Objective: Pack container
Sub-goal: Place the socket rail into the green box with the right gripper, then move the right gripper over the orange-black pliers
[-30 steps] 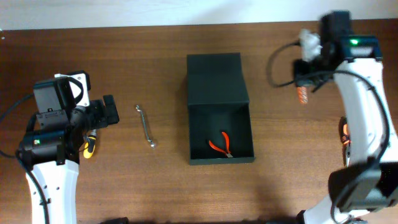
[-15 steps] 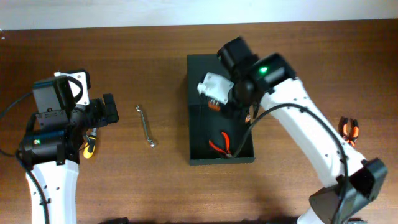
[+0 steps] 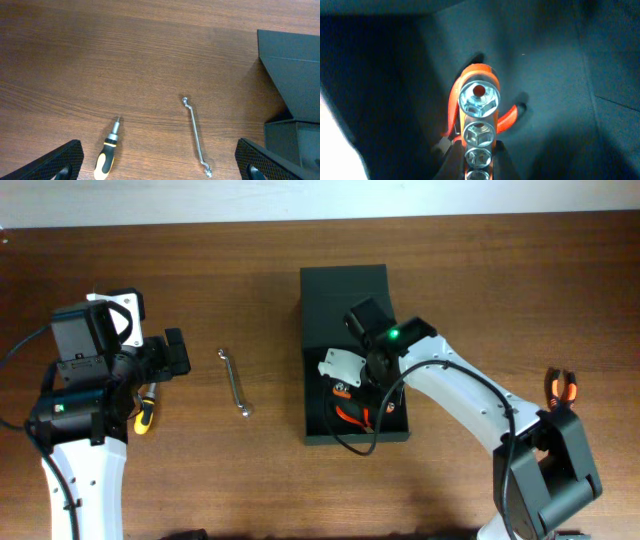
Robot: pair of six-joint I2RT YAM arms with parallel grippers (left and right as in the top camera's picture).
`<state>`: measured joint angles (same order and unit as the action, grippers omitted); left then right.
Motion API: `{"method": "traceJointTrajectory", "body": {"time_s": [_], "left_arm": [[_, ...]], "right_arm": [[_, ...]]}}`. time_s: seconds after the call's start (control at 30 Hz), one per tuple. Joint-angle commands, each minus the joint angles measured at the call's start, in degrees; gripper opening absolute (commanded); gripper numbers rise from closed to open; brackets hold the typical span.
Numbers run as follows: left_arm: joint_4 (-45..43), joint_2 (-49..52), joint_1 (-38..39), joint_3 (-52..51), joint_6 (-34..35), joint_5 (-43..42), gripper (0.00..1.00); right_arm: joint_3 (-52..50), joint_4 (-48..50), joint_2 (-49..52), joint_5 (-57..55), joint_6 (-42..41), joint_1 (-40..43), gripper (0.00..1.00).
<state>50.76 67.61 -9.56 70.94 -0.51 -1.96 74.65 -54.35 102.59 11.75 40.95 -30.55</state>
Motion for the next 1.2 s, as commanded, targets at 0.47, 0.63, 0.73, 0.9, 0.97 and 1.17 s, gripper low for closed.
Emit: {"method": "traceJointTrajectory", "body": {"time_s": [0.47, 0.63, 0.73, 0.9, 0.97, 1.17], "left_arm": [[0.2, -0.1, -0.3, 1.0, -1.3, -0.7, 0.99], [0.3, -0.1, -0.3, 1.0, -1.3, -0.7, 0.99], [0.3, -0.1, -0.3, 1.0, -1.3, -0.7, 0.99], [0.3, -0.1, -0.3, 1.0, -1.3, -0.7, 0.99], [0.3, -0.1, -0.3, 1.0, -1.3, -0.7, 0.99], [0.2, -0.1, -0.3, 1.0, -1.3, -0.7, 0.99]], "right_arm": [[-0.1, 1.6, -0.1, 0.9, -3.7, -0.2, 0.59], [13.6, -1.7, -1.4, -6.0, -15.1, 1.5, 0.64], [24.4, -6.2, -1.6, -9.8, -22.8, 5.0, 0.65], [42.8, -20.0, -1.6, -15.3, -32.8, 15.9, 0.74], [48.0, -24.9, -1.6, -15.9, -35.1, 22.0, 0.79], [51.8, -33.0, -1.4, -11.8, -37.9, 41.5, 0.99]]}}
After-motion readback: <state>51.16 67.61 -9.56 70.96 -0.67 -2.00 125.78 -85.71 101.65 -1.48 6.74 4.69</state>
